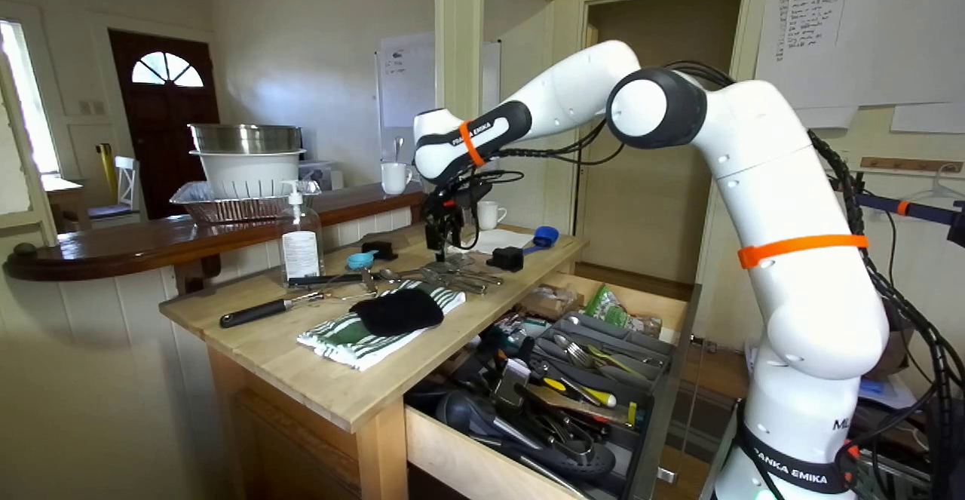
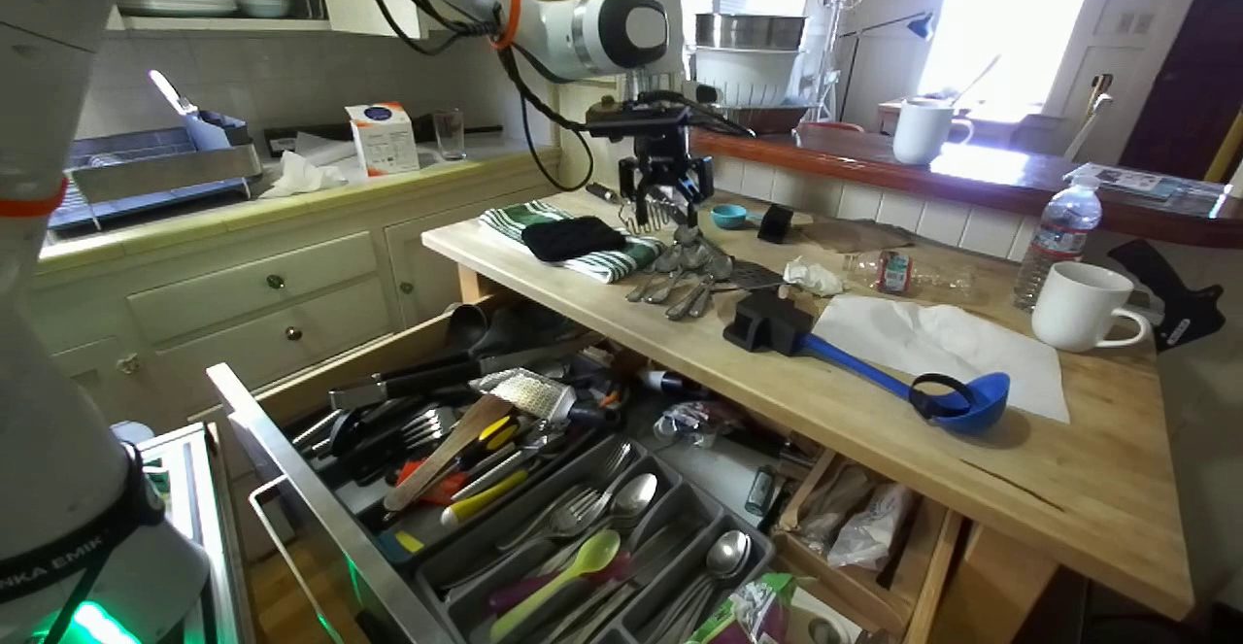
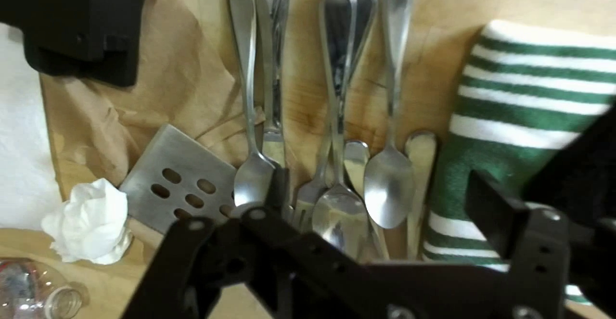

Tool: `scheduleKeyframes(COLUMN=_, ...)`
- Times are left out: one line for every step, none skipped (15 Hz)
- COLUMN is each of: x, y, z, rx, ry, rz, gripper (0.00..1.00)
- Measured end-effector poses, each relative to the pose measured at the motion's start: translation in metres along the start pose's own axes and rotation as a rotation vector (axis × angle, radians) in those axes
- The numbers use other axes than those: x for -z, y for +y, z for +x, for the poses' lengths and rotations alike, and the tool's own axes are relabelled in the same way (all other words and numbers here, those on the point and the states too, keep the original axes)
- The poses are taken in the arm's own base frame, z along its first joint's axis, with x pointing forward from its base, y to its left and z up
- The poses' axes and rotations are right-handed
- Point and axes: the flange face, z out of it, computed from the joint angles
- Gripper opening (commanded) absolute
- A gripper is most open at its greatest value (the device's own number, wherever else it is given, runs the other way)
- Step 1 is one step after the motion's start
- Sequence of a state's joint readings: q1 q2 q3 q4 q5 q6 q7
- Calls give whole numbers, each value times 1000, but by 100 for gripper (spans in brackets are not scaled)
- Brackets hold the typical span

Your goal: Remove one silver spoon from the utensil holder in the drawer and put it on the table next to the silver spoons

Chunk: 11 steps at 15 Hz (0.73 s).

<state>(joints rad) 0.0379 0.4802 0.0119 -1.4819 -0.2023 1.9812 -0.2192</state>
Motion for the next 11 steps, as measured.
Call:
scheduleKeyframes(x=21, y=-5, z=-10, rx=-16, ry=-4, rz=3, gripper=100)
scheduleKeyframes(x=41, y=-8, z=-21, rx=-36, ry=-2, rz=4, gripper=100)
scheduleKeyframes(x=62, y=-11, z=-35, rx=-62, ry=0, rz=6, gripper=100)
scheduleKeyframes(x=79, y=-12, z=-50, rx=-92, ry=0, rz=6, gripper=100)
scheduleKeyframes(x=96, y=-12, z=-65, rx=-133, ry=11, rz=1, gripper=100)
scheduleKeyframes(x=109, y=-10, z=-81, rx=-180, ry=20, rz=-3, gripper=100)
scheduleKeyframes(x=118, y=-7, z=-100, rx=-229, ry=18, rz=-11, gripper=100)
scheduleKeyframes(x=125, y=-1, z=-119, rx=-280, ry=8, rz=-21, gripper=100)
scheduleKeyframes(x=129, y=5, z=-136, rx=-314, ry=5, rz=-26, gripper=100)
scheduleKeyframes(x=131, y=10, z=-149, rx=-333, ry=3, rz=-27, gripper=100)
scheduleKeyframes(x=131, y=12, z=-156, rx=-345, ry=0, rz=-26, gripper=100)
